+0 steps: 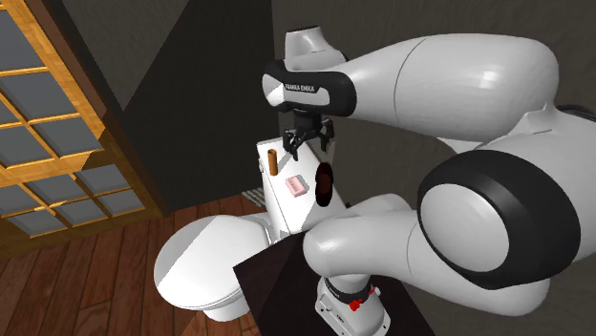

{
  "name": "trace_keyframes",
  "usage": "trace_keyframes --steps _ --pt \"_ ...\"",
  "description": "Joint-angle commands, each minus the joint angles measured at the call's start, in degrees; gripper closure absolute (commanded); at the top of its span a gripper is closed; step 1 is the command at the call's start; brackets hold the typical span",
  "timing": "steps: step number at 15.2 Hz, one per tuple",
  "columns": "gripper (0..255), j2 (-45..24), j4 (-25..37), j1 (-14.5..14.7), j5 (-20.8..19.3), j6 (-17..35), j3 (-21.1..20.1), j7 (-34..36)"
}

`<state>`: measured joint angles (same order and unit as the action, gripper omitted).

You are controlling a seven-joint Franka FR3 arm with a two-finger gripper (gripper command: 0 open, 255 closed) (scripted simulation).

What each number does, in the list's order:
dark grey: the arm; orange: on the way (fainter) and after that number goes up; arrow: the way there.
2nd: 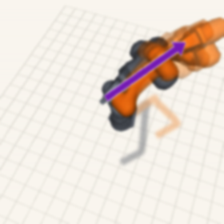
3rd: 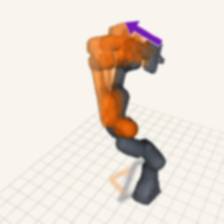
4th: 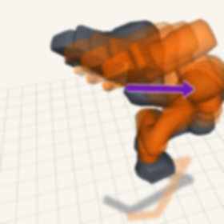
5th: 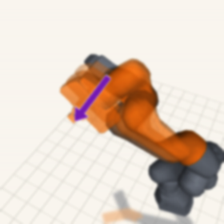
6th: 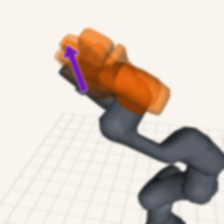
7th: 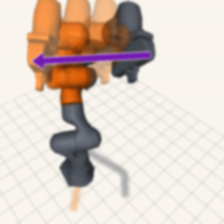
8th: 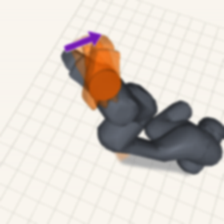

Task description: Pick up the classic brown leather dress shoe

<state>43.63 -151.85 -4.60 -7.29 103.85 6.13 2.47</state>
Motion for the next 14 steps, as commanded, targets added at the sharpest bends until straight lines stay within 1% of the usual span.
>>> trace_keyframes --steps 1,6,12,13,14 --pt "0 -0.85 -2.92 -1.22 -1.39 5.70 1.48 -0.36" --pt "0 -6.28 -7.88 -4.30 -4.72 20.41 5.49 -1.30" --pt "0 -18.13 -10.14 -7.13 -7.52 39.75 10.84 -2.76" --pt "0 -20.12 -10.11 -7.32 -7.62 42.43 11.62 -3.08" --pt "0 -20.96 -10.38 -7.31 -7.67 43.54 11.75 -3.05"
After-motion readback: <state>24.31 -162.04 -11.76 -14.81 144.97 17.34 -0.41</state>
